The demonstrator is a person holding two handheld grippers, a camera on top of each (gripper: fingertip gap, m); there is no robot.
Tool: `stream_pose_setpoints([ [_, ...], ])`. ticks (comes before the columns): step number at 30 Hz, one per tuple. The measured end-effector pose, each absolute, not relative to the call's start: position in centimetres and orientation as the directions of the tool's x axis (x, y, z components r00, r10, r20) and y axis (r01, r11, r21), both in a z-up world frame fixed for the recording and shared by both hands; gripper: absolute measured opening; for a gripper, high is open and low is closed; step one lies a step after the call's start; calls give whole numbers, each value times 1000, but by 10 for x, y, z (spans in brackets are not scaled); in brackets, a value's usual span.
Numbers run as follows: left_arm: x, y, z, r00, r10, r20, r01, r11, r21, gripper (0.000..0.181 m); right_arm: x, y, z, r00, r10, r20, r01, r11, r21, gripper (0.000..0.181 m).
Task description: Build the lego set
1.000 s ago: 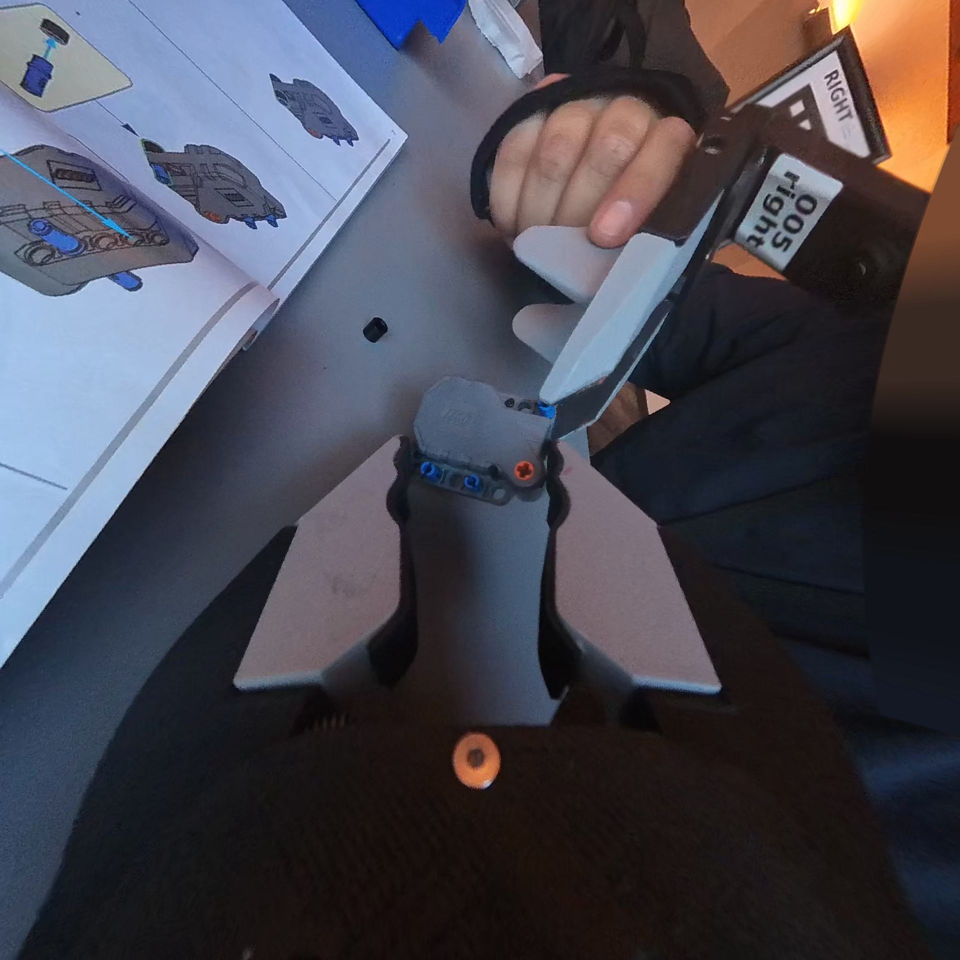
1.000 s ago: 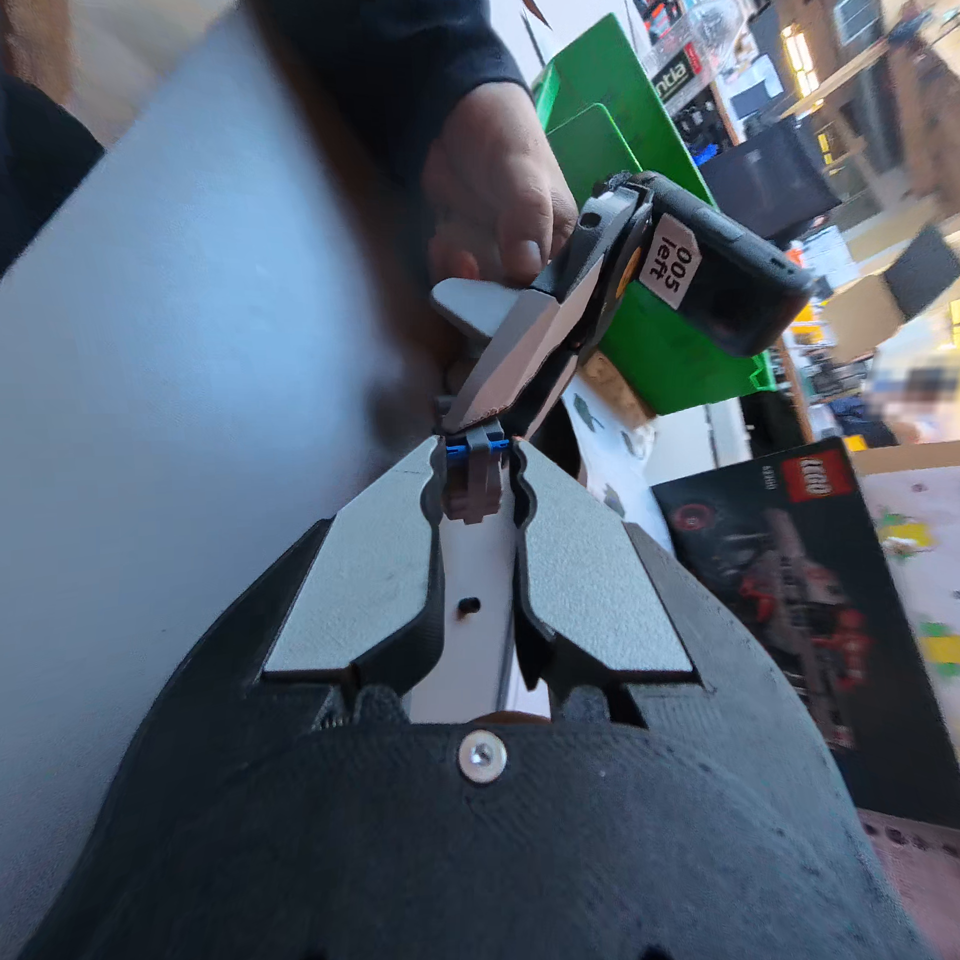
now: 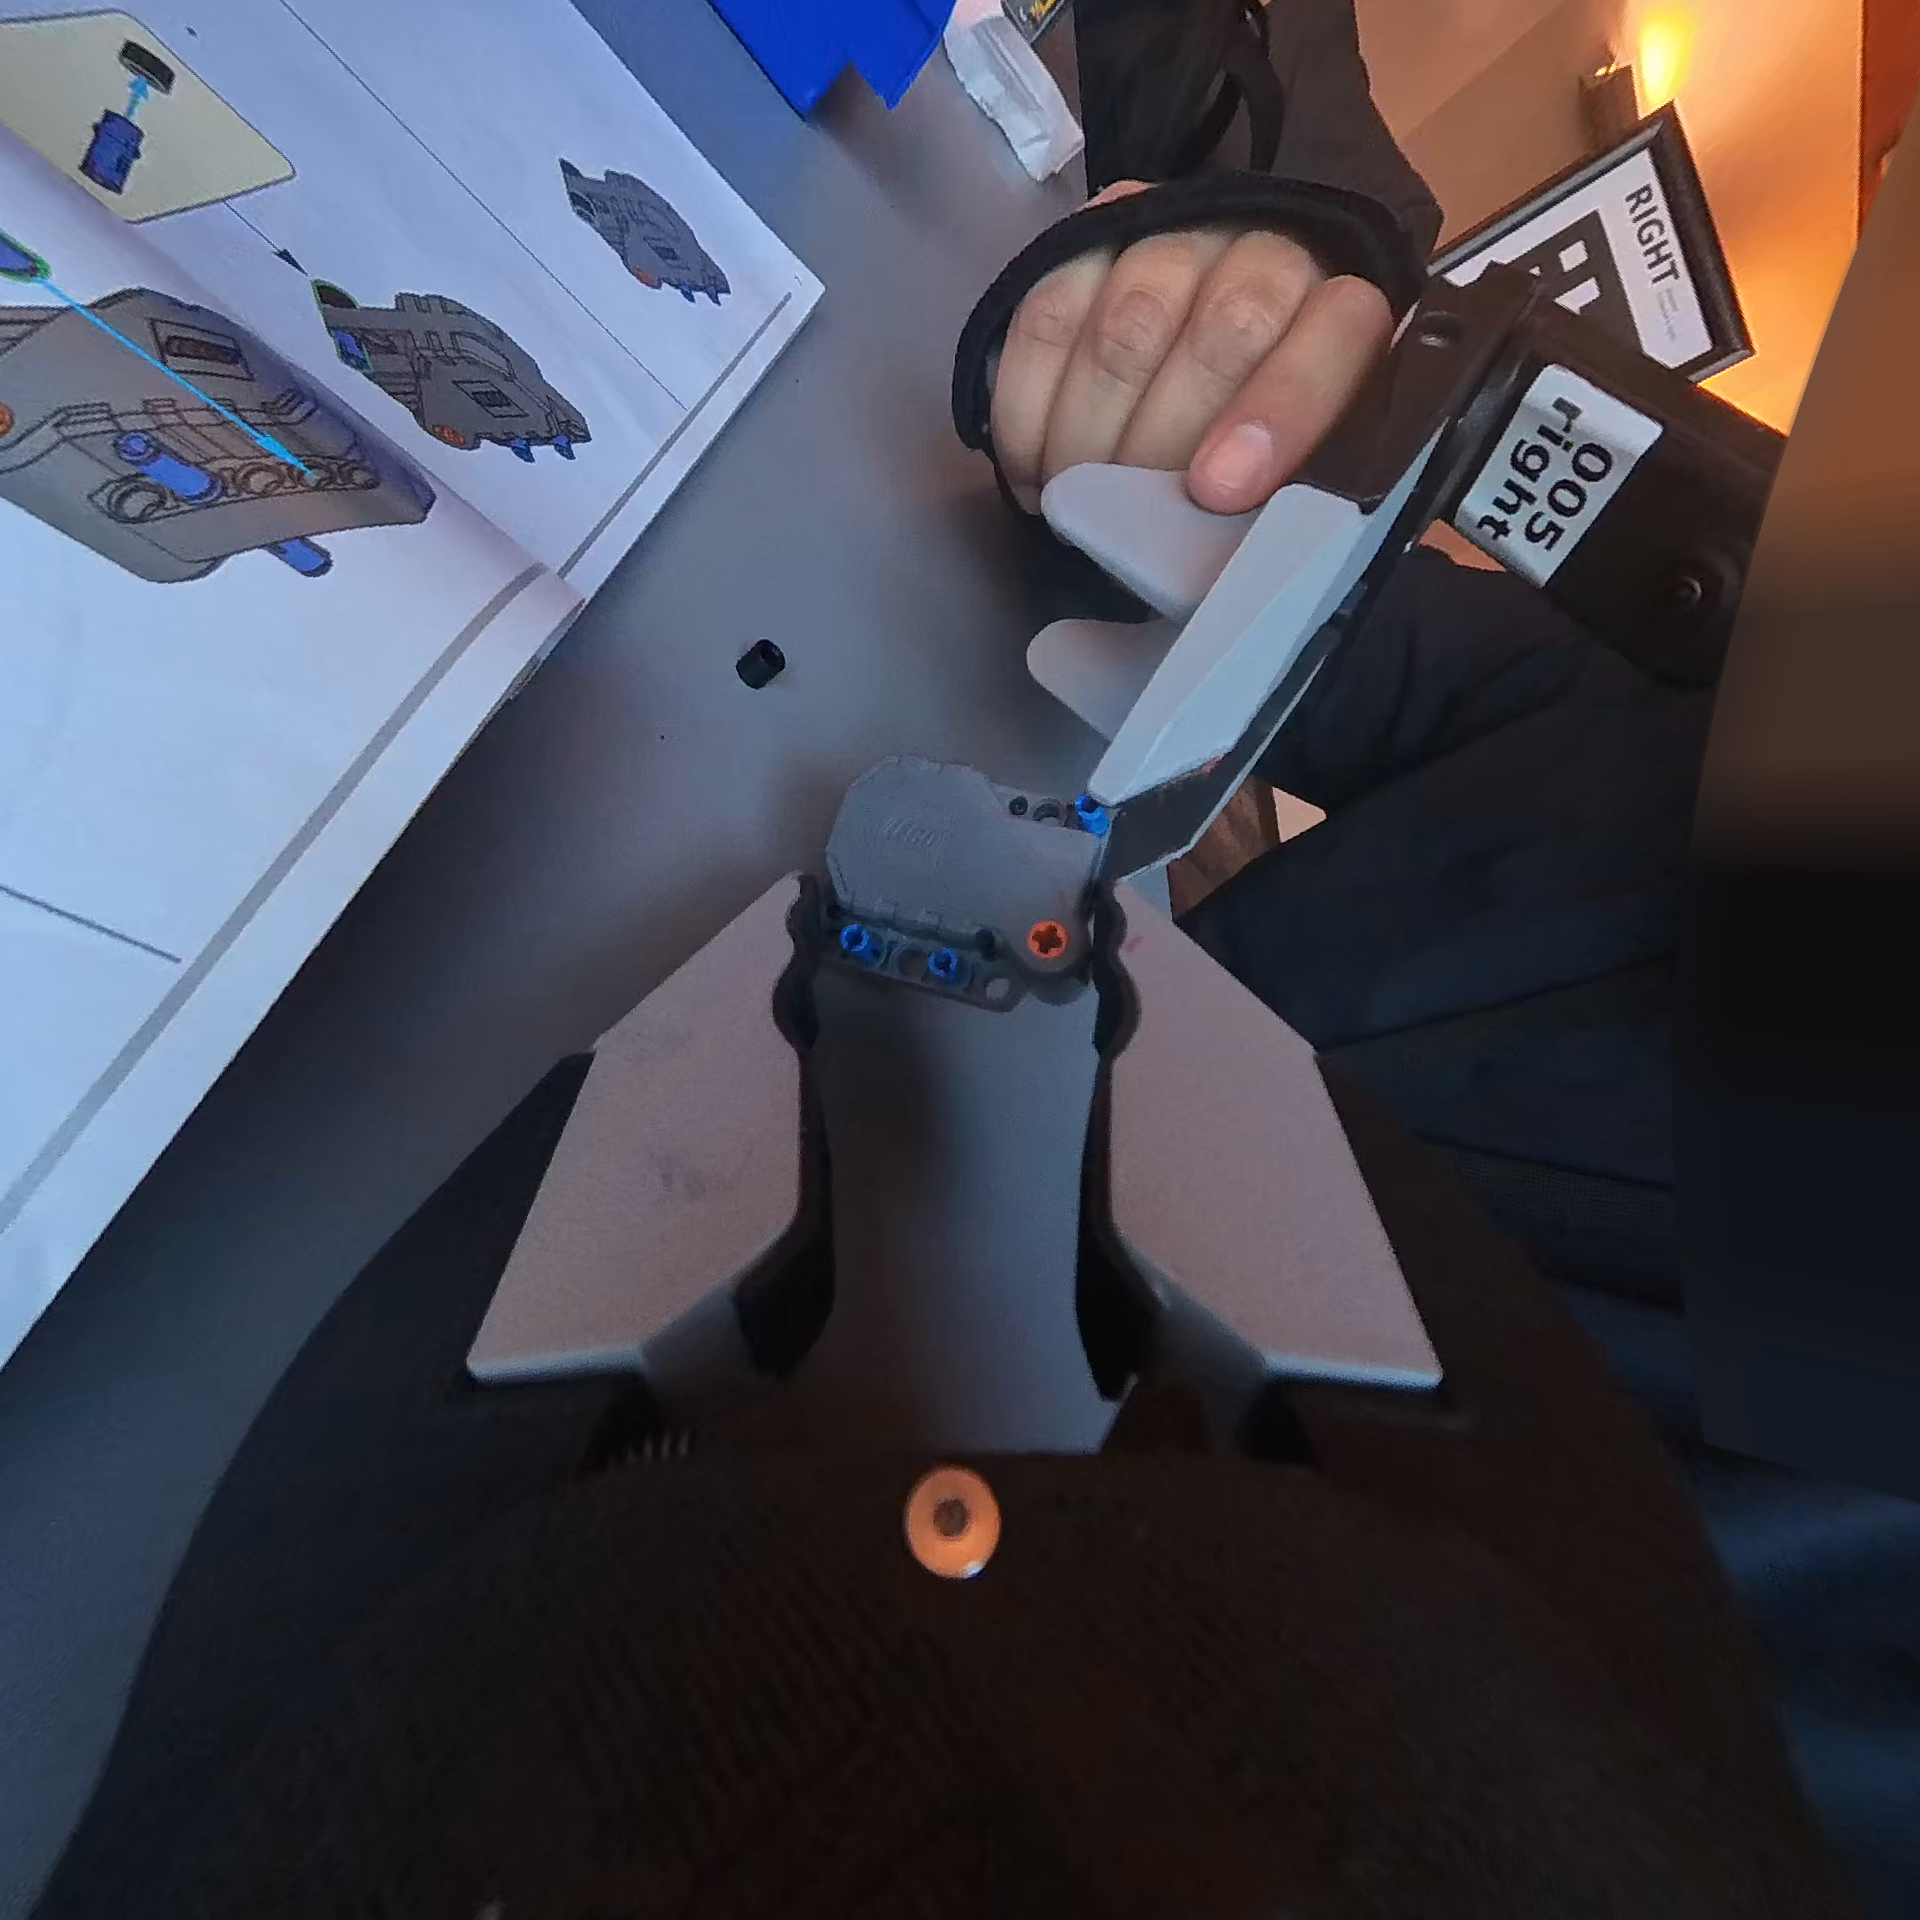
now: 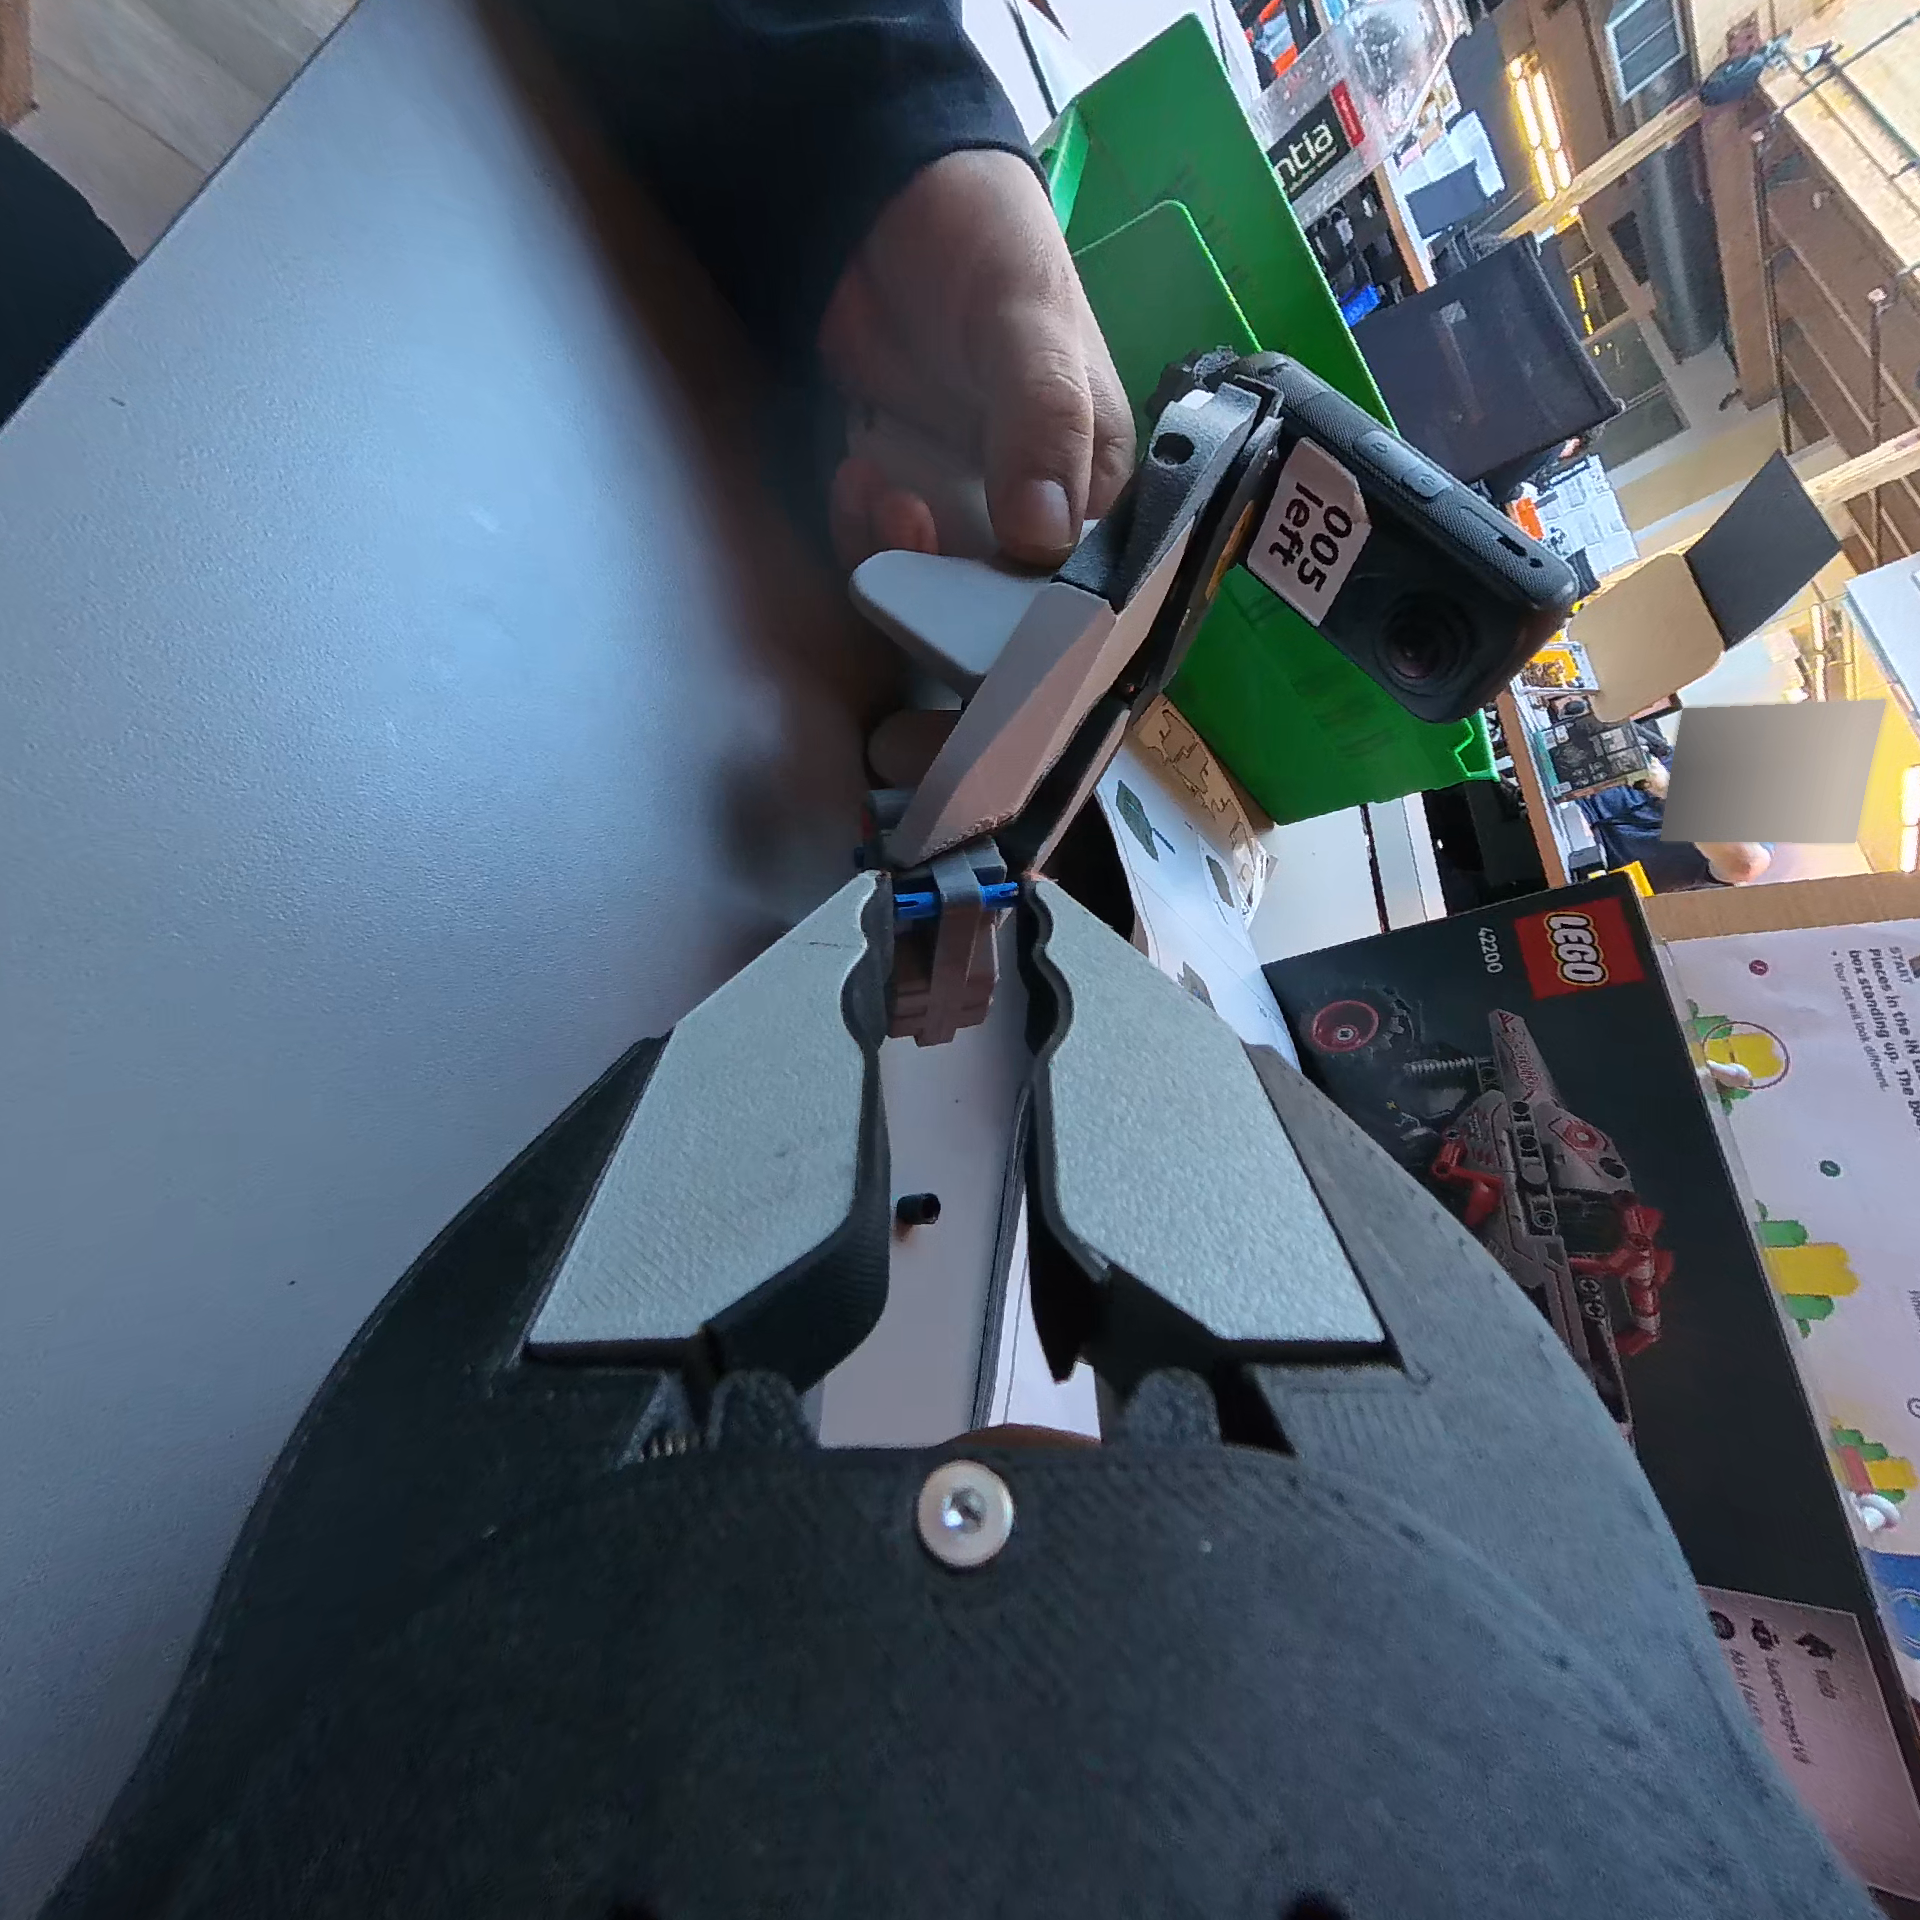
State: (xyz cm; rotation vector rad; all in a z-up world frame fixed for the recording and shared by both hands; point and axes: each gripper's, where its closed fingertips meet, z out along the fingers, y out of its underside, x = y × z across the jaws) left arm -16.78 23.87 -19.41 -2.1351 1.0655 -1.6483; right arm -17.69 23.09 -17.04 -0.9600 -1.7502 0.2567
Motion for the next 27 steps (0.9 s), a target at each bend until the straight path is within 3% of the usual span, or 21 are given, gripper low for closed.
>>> stream_pose_setpoints([
  [27,-171,243,-190,97,-739,667,-397,-643,-655,52,-172,240,-167,-69,705,706,492,640,-591,20],
])
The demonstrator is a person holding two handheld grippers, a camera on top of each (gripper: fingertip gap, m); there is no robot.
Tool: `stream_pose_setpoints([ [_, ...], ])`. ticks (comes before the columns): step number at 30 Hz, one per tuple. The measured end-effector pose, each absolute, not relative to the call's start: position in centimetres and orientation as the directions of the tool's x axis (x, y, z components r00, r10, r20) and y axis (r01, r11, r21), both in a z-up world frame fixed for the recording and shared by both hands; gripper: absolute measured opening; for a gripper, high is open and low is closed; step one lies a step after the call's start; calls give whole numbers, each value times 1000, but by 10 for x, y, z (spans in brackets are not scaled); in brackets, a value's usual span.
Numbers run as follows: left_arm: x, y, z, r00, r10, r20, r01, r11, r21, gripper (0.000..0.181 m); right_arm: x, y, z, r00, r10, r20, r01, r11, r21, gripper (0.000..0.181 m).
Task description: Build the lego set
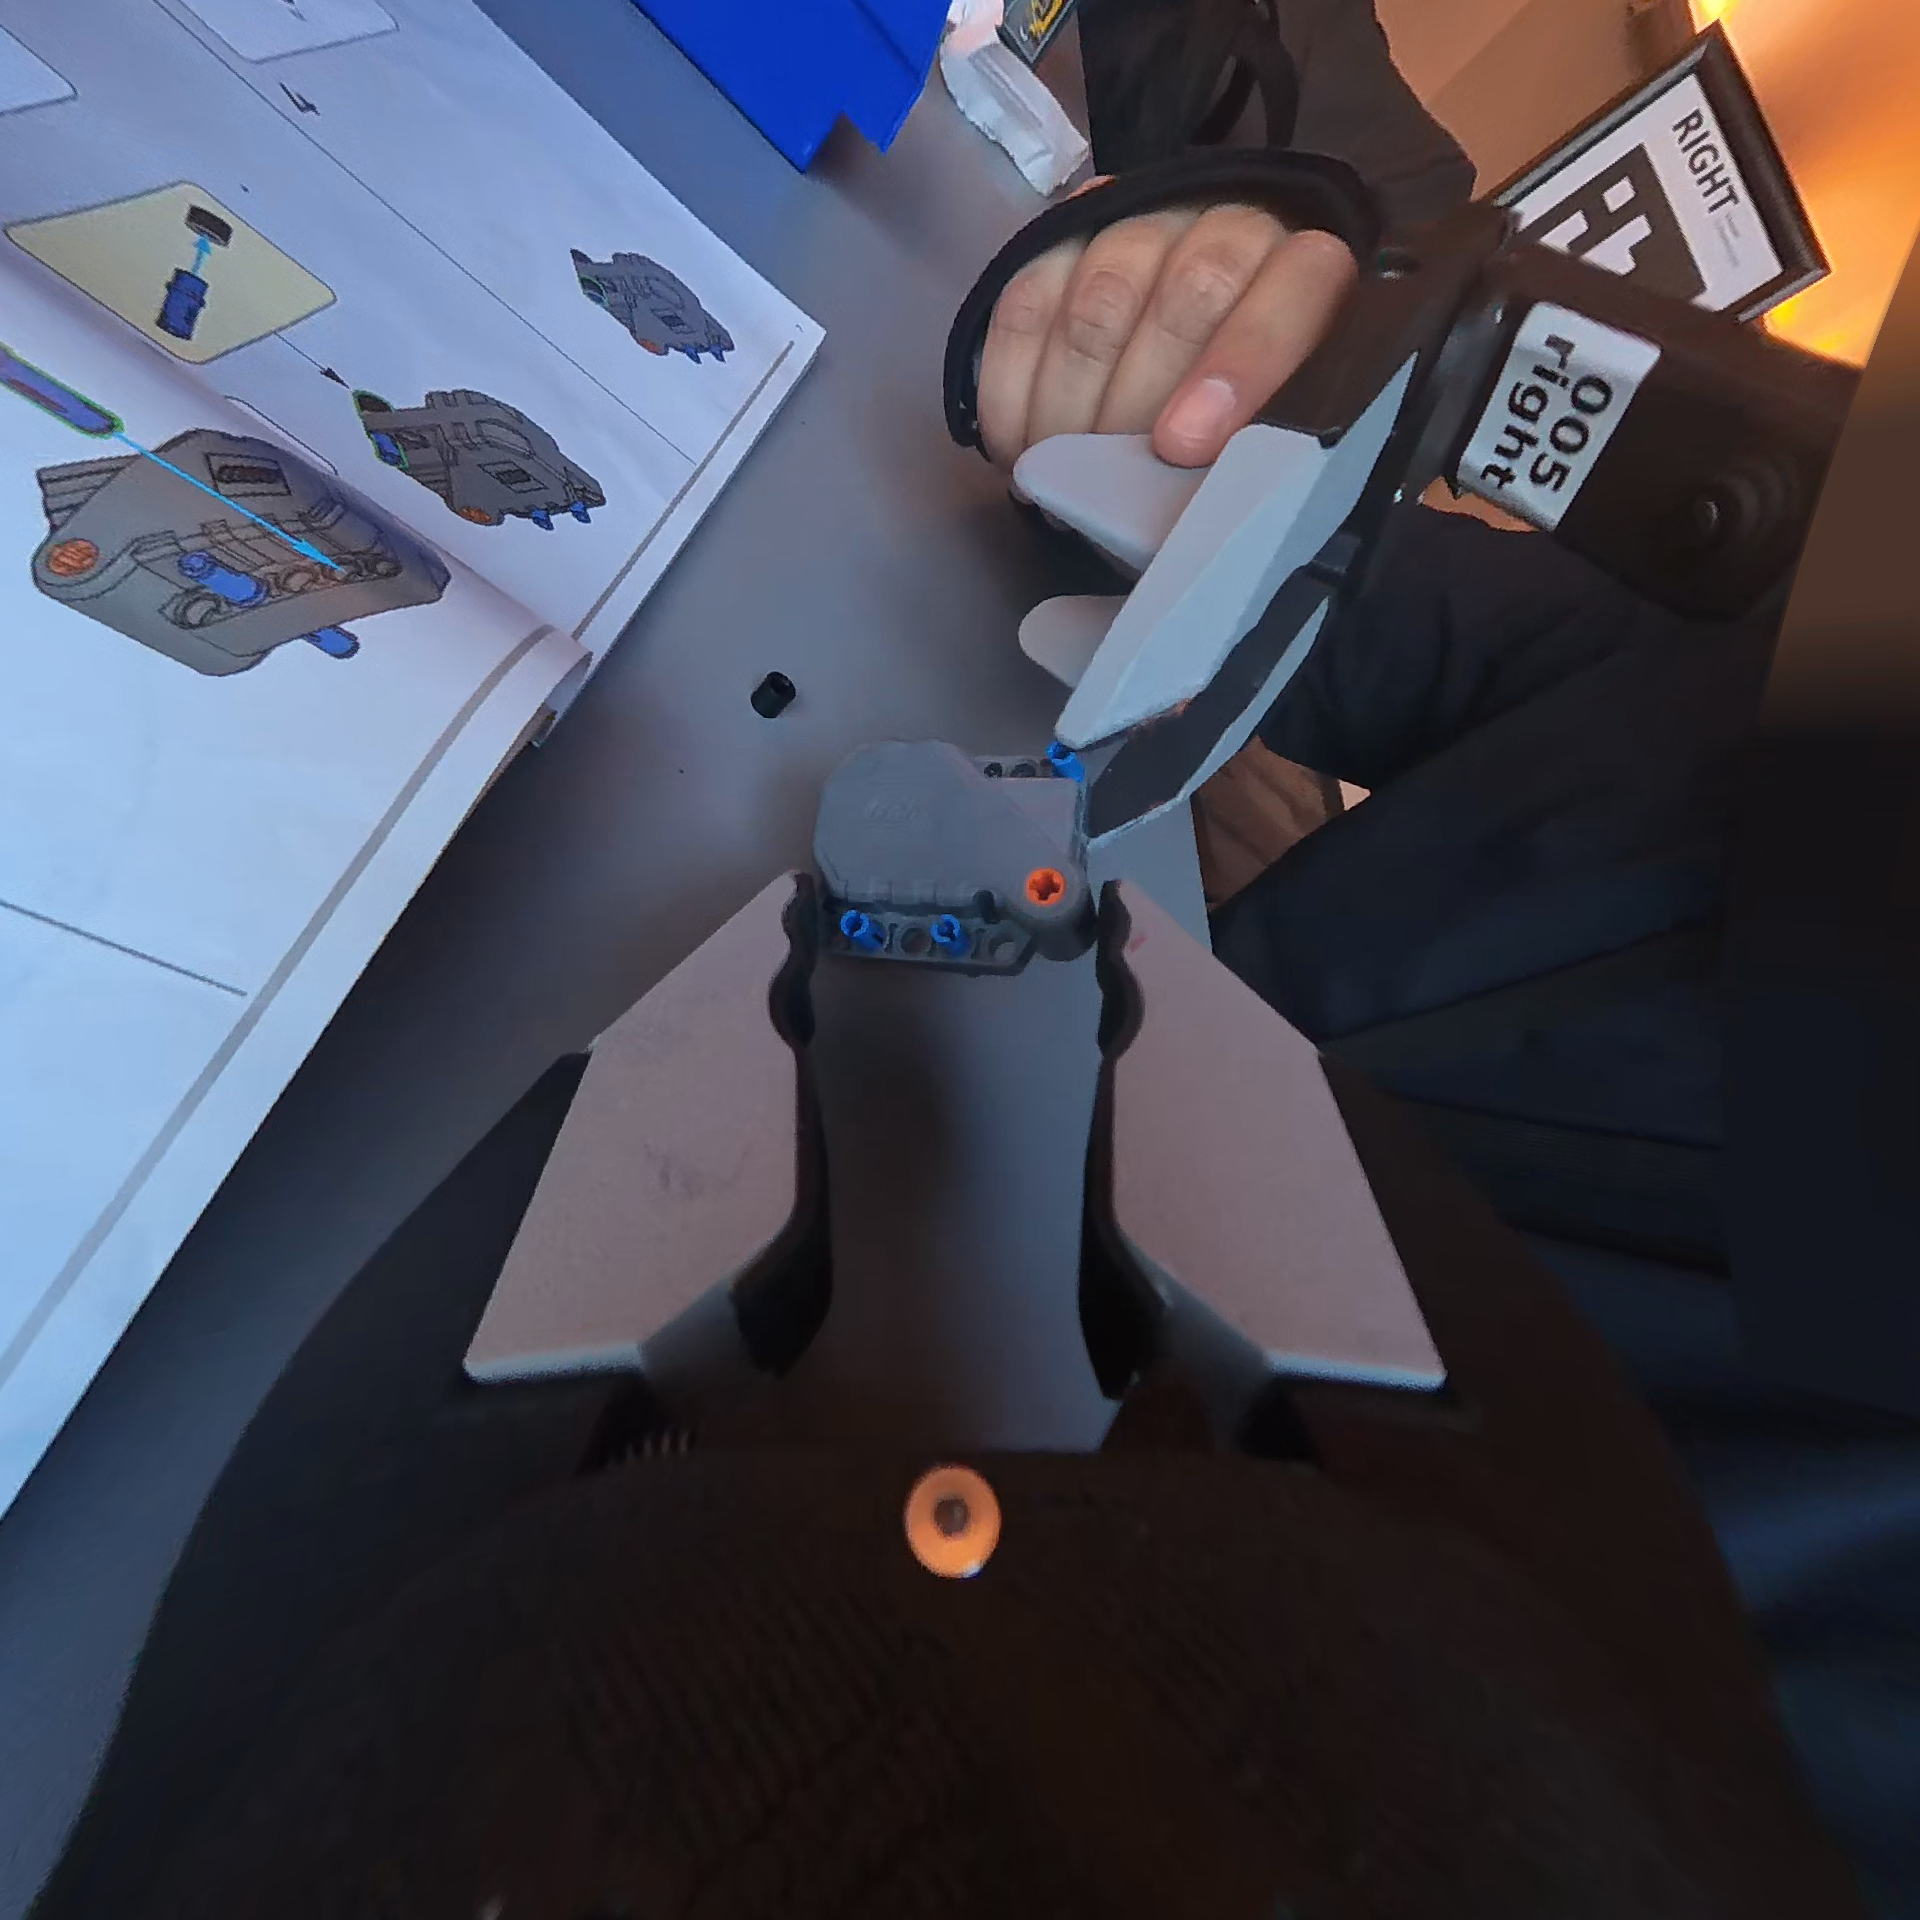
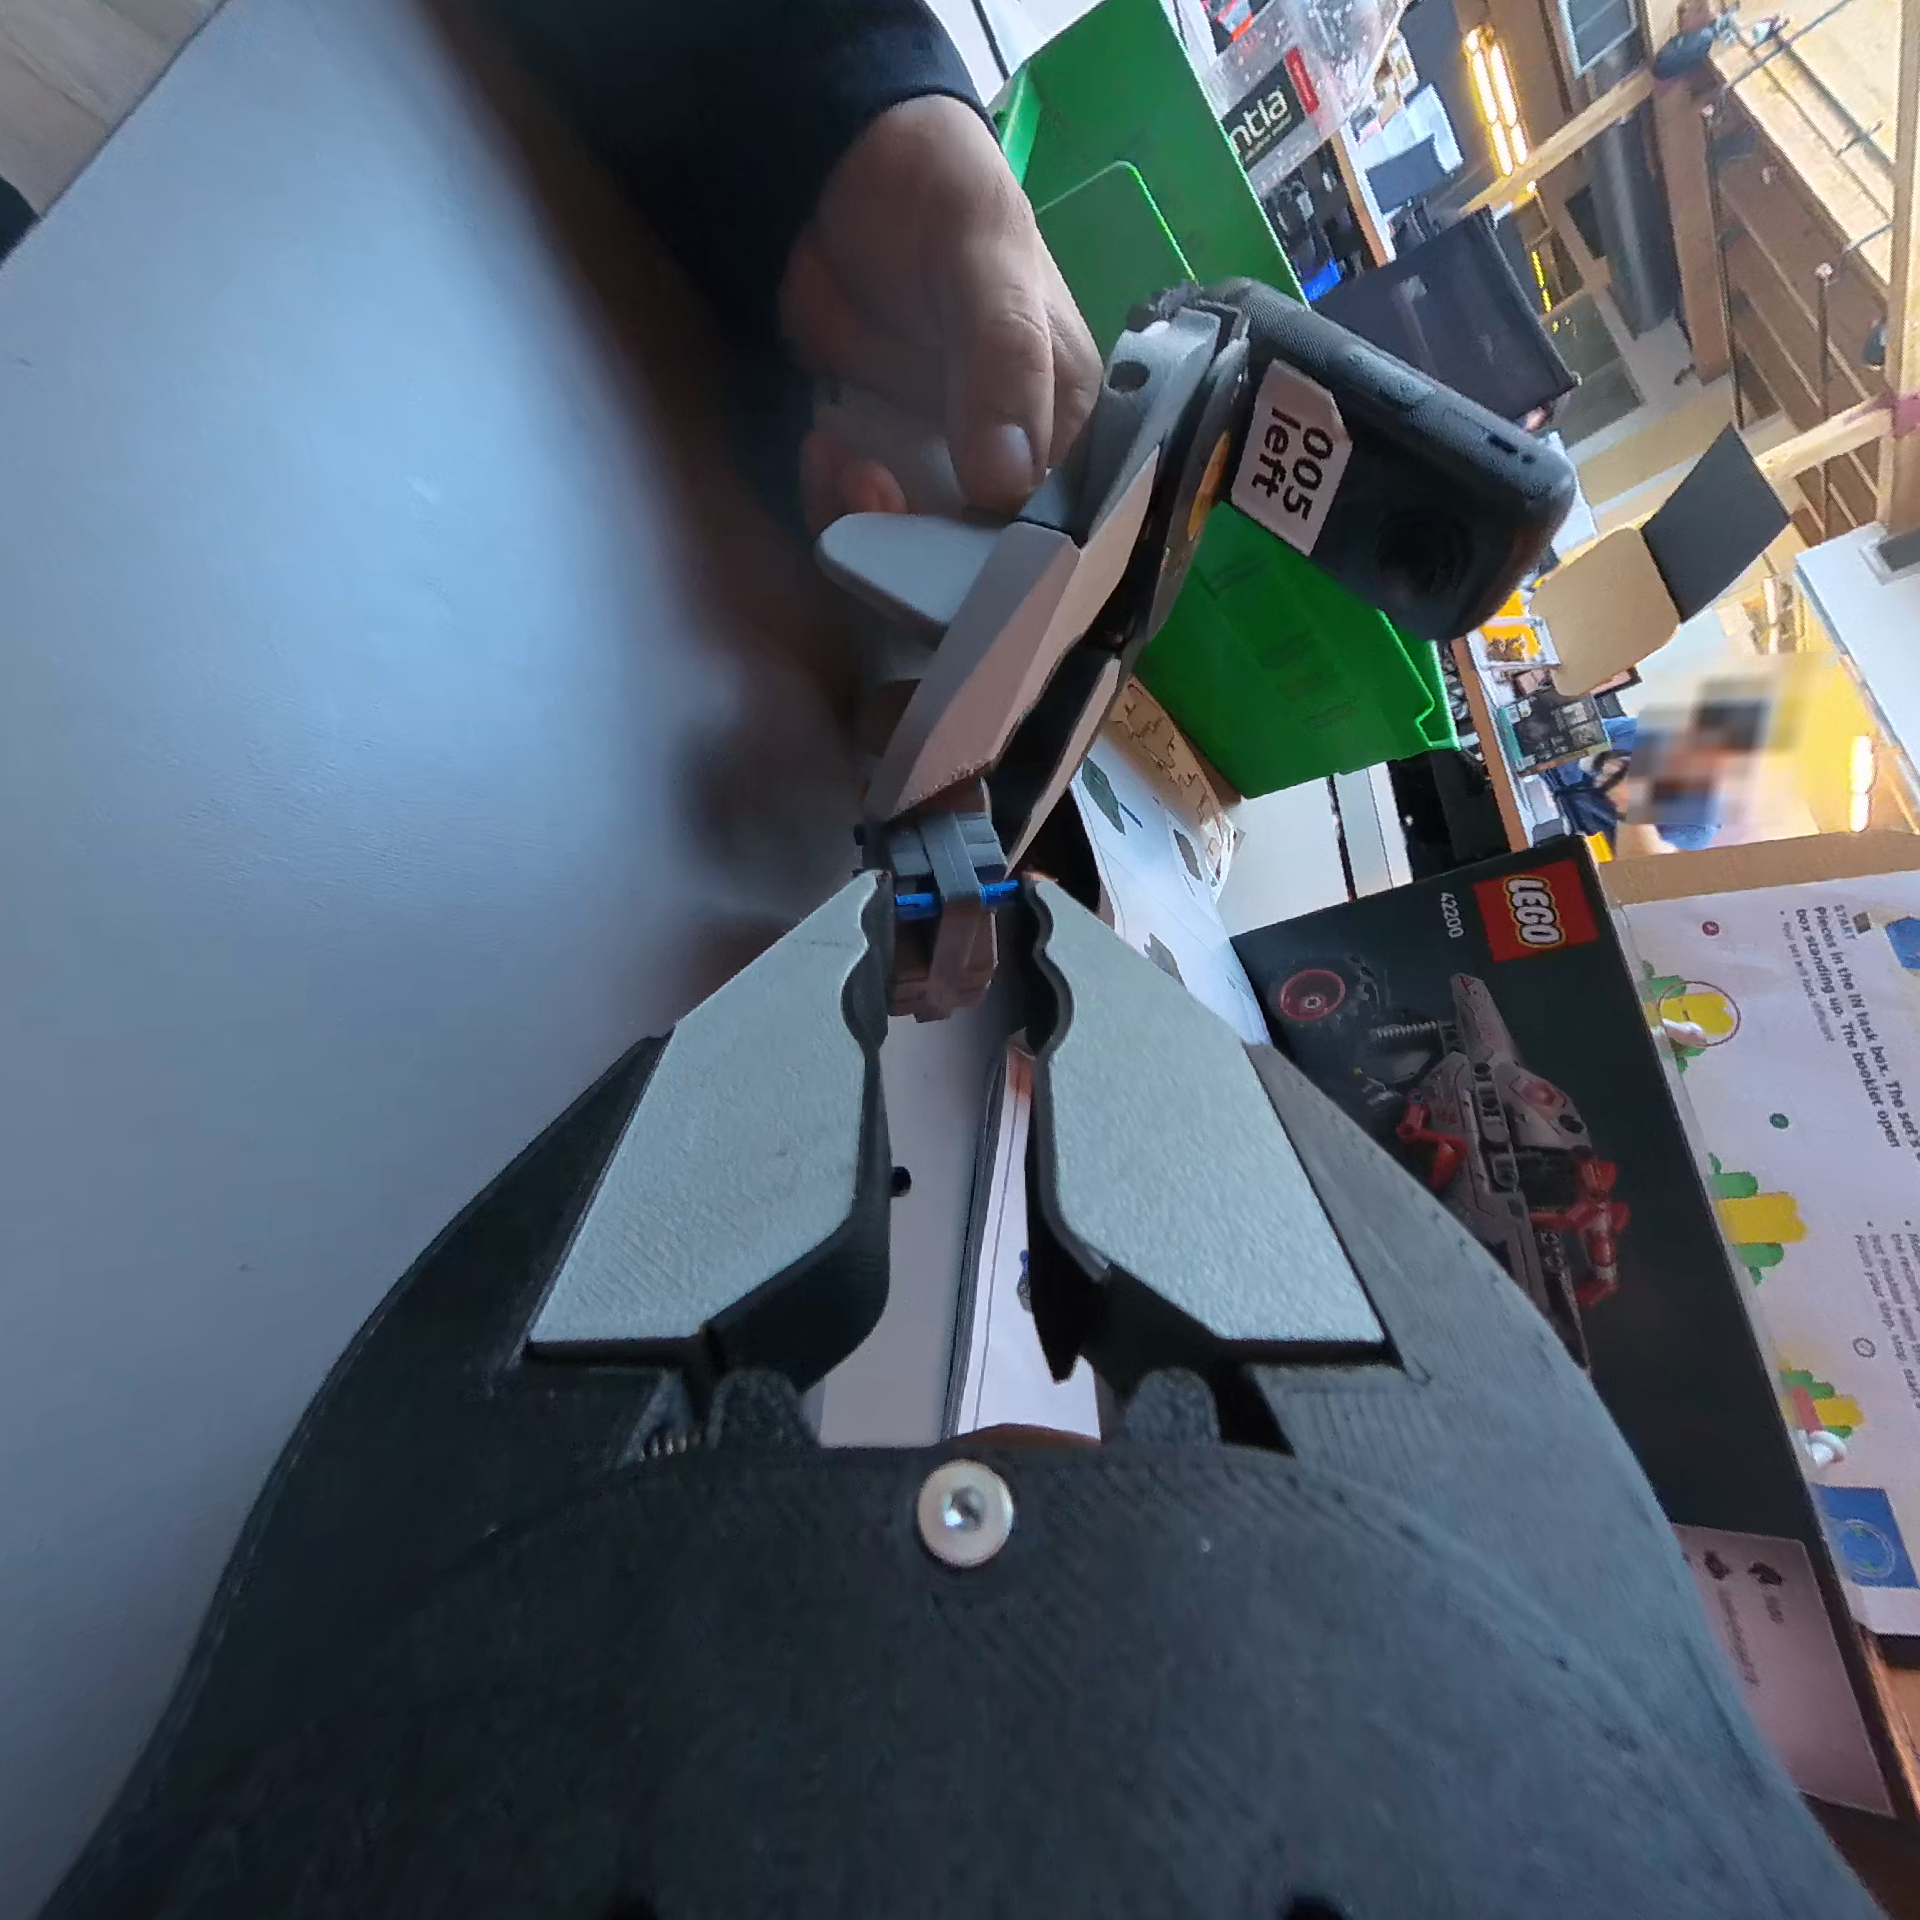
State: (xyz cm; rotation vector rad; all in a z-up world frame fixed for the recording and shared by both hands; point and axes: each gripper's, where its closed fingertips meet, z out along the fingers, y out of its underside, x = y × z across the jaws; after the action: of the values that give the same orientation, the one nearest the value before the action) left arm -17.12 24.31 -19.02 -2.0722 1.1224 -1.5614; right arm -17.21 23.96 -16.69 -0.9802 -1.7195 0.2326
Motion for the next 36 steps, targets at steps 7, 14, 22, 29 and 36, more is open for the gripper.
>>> stream_pose_setpoints([
  [7,-170,239,-190,82,-746,661,-409,-630,-660,53,-172,242,-163,-37,795,606,454,553,-698,19],
  [14,-169,240,-188,86,-804,588,-417,-565,-712,54,-168,252,-157,13,879,477,423,427,-799,19],
  [22,-171,243,-205,165,-872,461,-502,-476,-722,58,-163,270,-172,55,986,156,444,116,-888,19],
  [29,-175,252,-205,214,-864,456,-478,-499,-722,42,-161,273,-173,55,998,27,421,2,-907,19],
  [36,-174,251,-205,207,-869,448,-486,-489,-724,40,-164,270,-172,41,999,29,421,9,-907,19],
])
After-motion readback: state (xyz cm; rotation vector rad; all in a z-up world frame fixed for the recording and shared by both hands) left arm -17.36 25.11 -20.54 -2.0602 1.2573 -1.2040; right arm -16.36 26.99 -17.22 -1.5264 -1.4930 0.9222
